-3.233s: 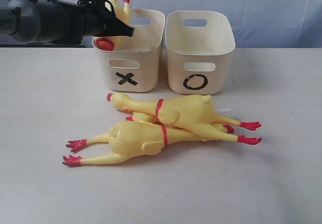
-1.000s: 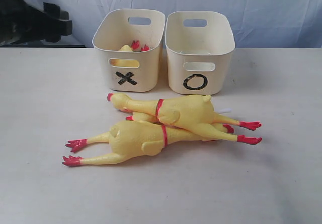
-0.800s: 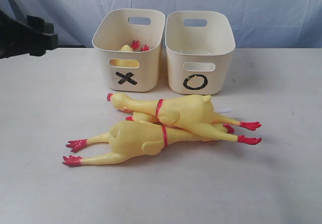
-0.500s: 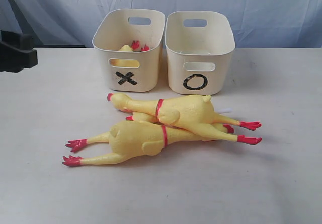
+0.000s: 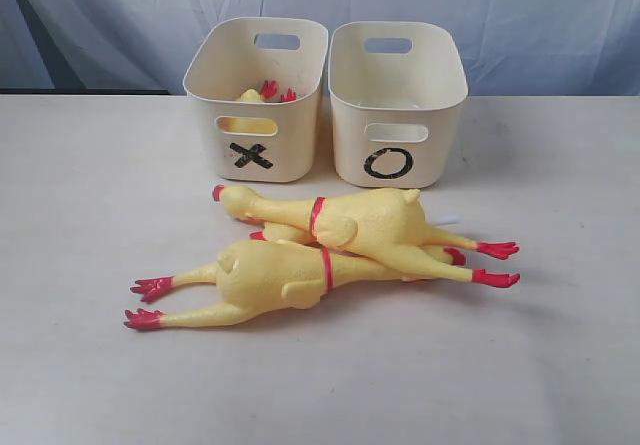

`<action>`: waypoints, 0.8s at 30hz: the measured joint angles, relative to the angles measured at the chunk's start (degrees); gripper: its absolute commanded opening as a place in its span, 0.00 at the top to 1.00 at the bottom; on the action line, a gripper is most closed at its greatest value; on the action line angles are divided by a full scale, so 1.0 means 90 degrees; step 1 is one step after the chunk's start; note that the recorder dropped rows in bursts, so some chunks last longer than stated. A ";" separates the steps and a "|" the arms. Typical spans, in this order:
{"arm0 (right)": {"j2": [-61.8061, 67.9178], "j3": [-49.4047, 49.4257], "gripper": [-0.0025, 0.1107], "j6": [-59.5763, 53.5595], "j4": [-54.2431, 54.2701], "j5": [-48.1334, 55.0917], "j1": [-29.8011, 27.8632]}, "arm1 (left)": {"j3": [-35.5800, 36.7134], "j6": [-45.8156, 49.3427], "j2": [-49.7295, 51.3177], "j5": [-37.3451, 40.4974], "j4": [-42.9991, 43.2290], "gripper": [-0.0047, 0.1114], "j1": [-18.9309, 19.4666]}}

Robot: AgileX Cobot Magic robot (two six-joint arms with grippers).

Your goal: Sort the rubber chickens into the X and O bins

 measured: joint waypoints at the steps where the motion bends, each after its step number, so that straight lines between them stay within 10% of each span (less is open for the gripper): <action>1: 0.0000 0.0000 0.99 0.0000 0.0356 -0.0171 0.0000 | 0.0070 0.0000 -0.0143 0.0034 0.0000 0.39 0.0000; 24: 0.0846 -0.2081 0.99 -0.1241 0.1037 0.1447 0.0000 | 0.0351 -0.0176 -0.1236 0.0059 -0.0041 0.39 0.0000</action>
